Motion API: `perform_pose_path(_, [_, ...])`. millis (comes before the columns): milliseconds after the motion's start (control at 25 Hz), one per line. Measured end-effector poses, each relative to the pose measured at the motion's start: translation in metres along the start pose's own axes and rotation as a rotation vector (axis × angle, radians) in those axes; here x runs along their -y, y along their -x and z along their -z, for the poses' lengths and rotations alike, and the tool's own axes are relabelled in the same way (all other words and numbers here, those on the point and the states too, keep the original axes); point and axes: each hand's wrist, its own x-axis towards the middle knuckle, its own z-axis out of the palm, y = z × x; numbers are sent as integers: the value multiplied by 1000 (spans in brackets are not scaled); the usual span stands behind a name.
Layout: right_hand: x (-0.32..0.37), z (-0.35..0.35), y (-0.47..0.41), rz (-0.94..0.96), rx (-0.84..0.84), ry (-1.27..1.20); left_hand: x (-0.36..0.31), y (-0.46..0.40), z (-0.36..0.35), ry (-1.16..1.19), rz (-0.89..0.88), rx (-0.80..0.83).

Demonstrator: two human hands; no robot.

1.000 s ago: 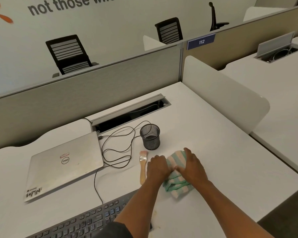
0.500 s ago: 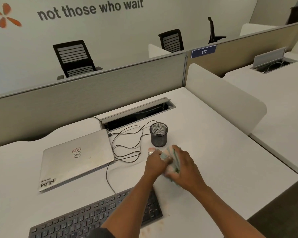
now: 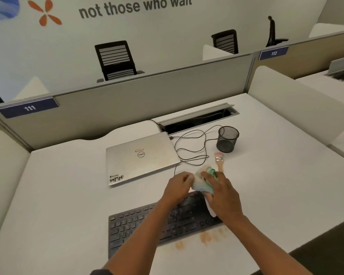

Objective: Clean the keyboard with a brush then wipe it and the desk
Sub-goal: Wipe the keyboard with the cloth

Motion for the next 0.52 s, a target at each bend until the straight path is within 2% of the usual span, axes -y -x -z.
perform_pose_path(240, [45, -55, 27, -74, 45, 211, 151, 99, 90, -460, -61, -27])
perform_pose_path(400, [82, -71, 33, -62, 41, 271, 207, 151, 120, -546, -48, -26])
perform_pose_path(520, [128, -89, 44, 14, 27, 180, 230, 173, 124, -574, 7, 19])
